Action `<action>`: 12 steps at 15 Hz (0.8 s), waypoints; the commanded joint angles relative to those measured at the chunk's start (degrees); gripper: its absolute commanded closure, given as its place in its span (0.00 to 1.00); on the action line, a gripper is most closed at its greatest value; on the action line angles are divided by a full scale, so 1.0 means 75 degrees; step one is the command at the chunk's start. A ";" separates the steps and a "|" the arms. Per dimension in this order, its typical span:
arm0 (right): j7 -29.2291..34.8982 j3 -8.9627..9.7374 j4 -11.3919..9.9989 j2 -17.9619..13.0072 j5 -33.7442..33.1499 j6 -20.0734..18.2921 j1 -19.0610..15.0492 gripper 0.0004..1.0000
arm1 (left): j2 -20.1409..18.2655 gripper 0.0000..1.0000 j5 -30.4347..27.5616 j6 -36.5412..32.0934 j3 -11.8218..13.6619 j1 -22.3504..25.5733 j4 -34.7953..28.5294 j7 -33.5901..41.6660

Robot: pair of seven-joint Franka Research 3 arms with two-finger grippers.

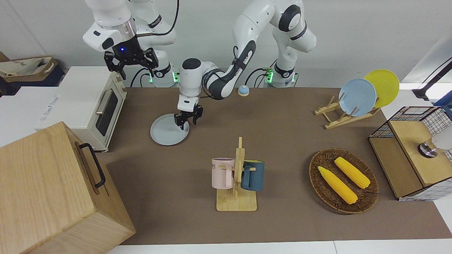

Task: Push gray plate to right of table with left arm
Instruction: 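Release the gray plate and lift the left gripper away from it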

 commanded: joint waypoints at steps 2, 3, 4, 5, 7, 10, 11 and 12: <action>0.0019 0.0114 0.0061 -0.0023 0.0078 -0.0110 -0.0154 0.02 | -0.0344 0.00 0.0160 -0.0791 -0.0004 0.0261 0.0453 0.0003; 0.0019 0.0103 0.0061 -0.0023 0.0078 -0.0110 -0.0154 0.02 | -0.0473 0.00 0.0160 -0.0826 -0.0015 0.0460 0.0464 0.0120; 0.0019 0.0114 0.0061 -0.0023 0.0078 -0.0110 -0.0154 0.02 | -0.0637 0.00 0.0160 -0.0989 -0.0015 0.0670 0.0464 0.0376; 0.0019 0.0114 0.0061 -0.0023 0.0078 -0.0110 -0.0154 0.02 | -0.0743 0.00 0.0137 -0.1281 -0.0004 0.0858 0.0464 0.0715; 0.0019 0.0103 0.0061 -0.0023 0.0078 -0.0110 -0.0154 0.02 | -0.0965 0.00 0.0078 -0.2263 -0.0004 0.1140 0.0697 0.1453; 0.0019 0.0103 0.0061 -0.0023 0.0078 -0.0110 -0.0154 0.02 | -0.1130 0.00 0.0066 -0.3577 -0.0027 0.1585 0.1213 0.2391; 0.0019 0.0103 0.0061 -0.0023 0.0078 -0.0110 -0.0154 0.02 | -0.1247 0.00 0.0043 -0.3940 -0.0027 0.1737 0.1330 0.2742; 0.0019 0.0103 0.0061 -0.0023 0.0078 -0.0110 -0.0154 0.02 | -0.1340 0.00 0.0008 -0.4176 -0.0039 0.1890 0.1366 0.3024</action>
